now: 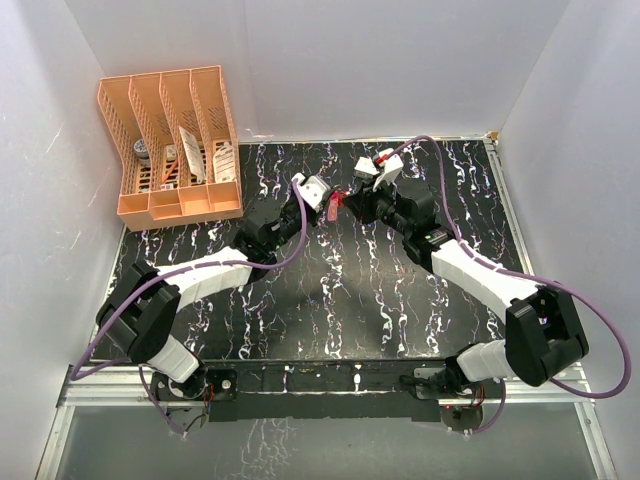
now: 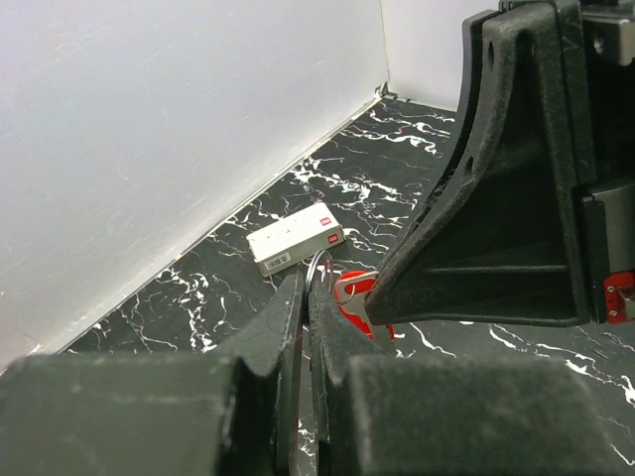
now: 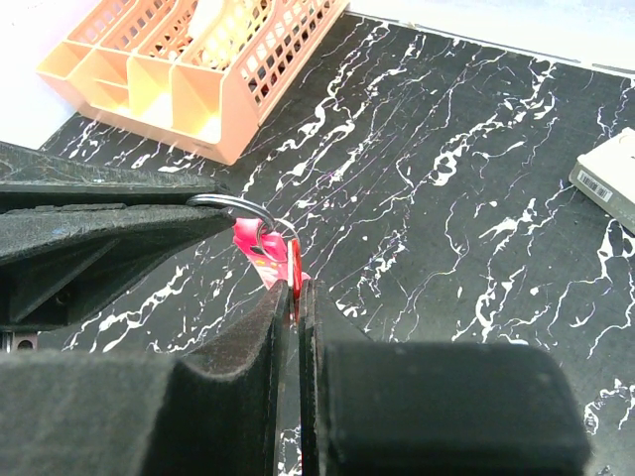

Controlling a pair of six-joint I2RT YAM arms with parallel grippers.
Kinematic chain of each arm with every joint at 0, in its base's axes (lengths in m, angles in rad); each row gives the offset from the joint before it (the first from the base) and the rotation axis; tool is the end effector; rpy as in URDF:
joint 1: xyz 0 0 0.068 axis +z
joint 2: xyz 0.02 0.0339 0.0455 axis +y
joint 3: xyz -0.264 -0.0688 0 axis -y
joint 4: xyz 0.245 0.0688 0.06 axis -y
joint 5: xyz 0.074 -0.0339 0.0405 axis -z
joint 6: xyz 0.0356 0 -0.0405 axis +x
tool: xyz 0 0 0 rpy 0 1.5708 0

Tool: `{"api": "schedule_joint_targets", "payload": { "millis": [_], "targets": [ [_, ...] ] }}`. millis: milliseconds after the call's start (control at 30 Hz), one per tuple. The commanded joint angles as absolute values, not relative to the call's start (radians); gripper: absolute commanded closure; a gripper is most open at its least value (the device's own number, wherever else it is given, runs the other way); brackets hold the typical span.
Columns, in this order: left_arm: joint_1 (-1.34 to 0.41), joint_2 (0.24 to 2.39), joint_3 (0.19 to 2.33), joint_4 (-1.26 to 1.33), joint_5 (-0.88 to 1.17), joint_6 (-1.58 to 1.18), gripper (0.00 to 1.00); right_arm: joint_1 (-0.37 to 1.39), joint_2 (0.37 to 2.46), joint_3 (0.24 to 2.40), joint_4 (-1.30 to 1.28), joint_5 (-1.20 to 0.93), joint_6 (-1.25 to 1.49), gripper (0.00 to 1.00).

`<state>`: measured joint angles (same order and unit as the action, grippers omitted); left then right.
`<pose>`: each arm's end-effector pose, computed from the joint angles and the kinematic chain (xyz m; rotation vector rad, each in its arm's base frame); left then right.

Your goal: Put the keys on the keyring

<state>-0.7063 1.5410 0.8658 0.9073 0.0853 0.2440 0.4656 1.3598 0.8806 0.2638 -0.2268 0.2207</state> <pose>0.2623 -0.2278 0.2963 0.6830 1.1683 -0.4474 0.2787 0.1490 0.2887 -0.3893 1.7926 0.6906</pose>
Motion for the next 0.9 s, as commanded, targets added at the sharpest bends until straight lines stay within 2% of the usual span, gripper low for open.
{"api": "schedule_joint_targets", "payload": {
  "millis": [0,867],
  "targets": [
    [-0.690,1.487,0.909,0.931,0.082,0.244,1.00,0.463,1.314,0.883,0.273,-0.179,0.189,1.00],
    [-0.686,1.533,0.872,0.886,0.134,0.228,1.00,0.463,1.287,0.942,0.199,-0.158,0.049,1.00]
  ]
}}
